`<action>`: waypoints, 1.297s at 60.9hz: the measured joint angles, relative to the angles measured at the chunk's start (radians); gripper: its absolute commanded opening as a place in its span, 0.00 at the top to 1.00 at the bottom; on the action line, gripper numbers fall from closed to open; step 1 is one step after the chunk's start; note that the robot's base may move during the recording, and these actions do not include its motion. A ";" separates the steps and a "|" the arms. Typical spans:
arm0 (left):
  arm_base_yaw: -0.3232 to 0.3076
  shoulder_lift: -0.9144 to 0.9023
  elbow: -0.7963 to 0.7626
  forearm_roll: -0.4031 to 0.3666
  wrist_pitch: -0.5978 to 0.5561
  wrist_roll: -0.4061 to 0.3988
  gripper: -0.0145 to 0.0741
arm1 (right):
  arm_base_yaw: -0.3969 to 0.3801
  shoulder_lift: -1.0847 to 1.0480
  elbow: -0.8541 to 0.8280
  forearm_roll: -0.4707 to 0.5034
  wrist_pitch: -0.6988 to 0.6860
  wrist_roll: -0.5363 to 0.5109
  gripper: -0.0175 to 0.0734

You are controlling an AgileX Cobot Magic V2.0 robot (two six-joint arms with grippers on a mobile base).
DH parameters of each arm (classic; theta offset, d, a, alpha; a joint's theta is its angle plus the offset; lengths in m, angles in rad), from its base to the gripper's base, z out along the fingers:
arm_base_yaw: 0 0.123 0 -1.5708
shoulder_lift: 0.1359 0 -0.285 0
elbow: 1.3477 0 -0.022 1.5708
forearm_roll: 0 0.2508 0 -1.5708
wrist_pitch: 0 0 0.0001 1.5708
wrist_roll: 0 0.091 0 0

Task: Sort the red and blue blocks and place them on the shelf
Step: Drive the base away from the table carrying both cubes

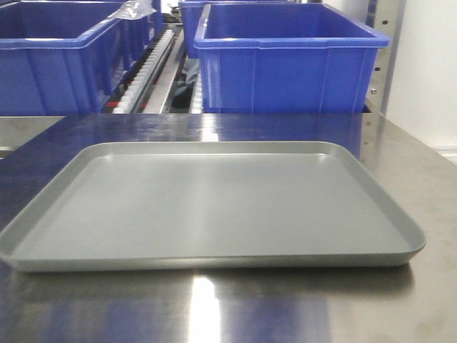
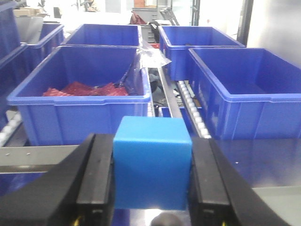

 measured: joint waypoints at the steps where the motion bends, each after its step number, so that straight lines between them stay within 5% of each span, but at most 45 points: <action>1: 0.000 0.000 0.000 0.000 0.000 0.000 0.70 | 0.000 0.000 0.000 0.000 0.000 0.000 0.75; 79: 0.000 0.000 0.000 -0.002 0.000 -0.003 0.70 | 0.000 0.000 0.000 0.000 0.000 0.000 0.75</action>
